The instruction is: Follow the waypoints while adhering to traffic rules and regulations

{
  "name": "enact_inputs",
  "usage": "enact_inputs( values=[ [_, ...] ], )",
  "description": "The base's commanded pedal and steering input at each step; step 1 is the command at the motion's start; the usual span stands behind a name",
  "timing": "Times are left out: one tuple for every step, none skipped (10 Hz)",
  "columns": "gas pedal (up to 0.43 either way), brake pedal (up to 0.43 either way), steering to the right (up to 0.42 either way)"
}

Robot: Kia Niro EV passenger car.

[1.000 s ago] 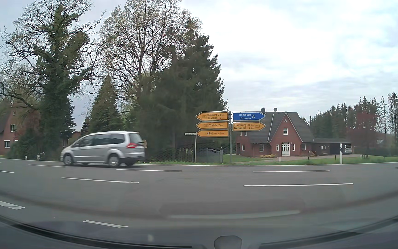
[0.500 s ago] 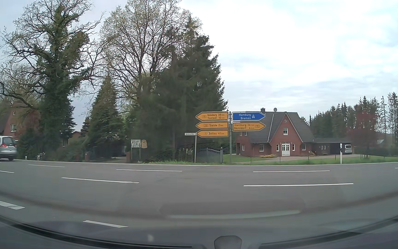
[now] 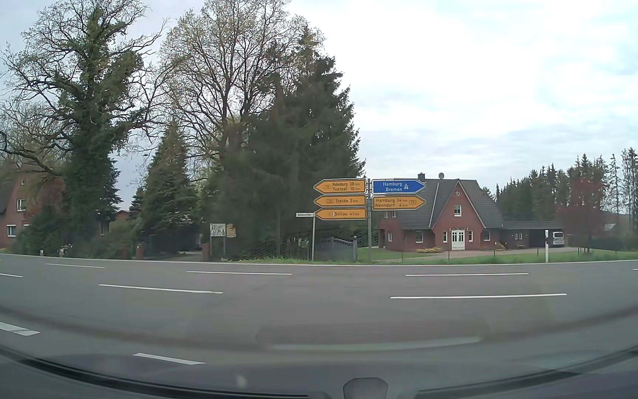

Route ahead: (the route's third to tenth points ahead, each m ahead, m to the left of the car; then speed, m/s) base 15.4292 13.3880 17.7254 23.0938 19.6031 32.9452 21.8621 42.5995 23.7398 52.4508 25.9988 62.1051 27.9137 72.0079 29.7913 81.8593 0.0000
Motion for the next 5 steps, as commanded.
enact_inputs(
  values=[
    [0.000, 0.165, -0.016],
    [0.000, 0.165, -0.016],
    [0.000, 0.165, -0.016],
    [0.000, 0.165, -0.016],
    [0.000, 0.165, -0.016]
  ],
)
